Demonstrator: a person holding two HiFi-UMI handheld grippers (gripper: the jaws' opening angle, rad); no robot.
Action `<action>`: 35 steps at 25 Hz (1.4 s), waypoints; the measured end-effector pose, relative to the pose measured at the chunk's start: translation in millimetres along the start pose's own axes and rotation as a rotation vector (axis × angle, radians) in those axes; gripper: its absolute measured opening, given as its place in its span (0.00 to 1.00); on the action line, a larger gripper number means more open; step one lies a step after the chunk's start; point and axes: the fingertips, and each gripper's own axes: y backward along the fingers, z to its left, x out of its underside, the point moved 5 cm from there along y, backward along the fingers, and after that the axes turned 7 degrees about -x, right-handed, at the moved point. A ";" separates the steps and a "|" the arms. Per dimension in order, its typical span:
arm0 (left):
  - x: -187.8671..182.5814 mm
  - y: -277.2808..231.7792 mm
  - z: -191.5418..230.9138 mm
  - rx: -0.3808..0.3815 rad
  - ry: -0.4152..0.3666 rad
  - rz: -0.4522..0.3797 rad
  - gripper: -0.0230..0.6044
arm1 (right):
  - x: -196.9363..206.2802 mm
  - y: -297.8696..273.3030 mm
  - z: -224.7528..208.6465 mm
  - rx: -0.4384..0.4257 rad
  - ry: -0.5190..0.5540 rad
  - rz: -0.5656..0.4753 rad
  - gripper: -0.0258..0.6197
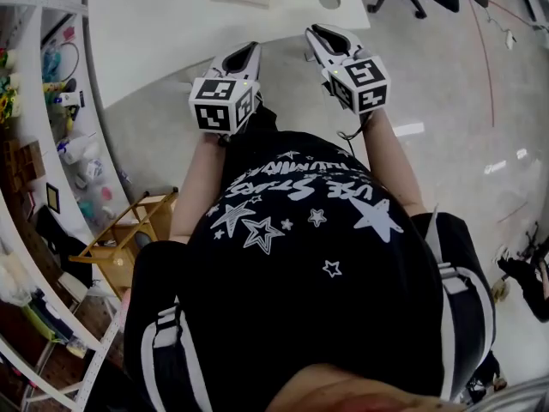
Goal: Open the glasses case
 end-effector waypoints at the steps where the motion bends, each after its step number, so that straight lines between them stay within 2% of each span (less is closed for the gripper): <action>1: 2.6 6.9 -7.8 -0.004 0.000 -0.009 0.06 | 1.6 8.8 3.7 -0.004 0.006 -0.009 0.12; 7: 20.1 53.8 -47.8 -0.034 0.008 -0.060 0.06 | 4.4 62.4 36.3 -0.023 0.074 -0.094 0.09; 20: 47.9 139.2 -110.7 -0.059 0.003 -0.131 0.06 | 17.8 161.2 106.6 -0.059 0.120 -0.152 0.07; 26: 54.8 164.5 -116.2 -0.050 -0.004 -0.146 0.06 | 23.9 165.0 129.8 -0.067 0.124 -0.160 0.07; 35: 65.2 185.5 -112.2 -0.011 0.012 -0.167 0.06 | 27.6 167.7 155.4 -0.024 0.140 -0.124 0.05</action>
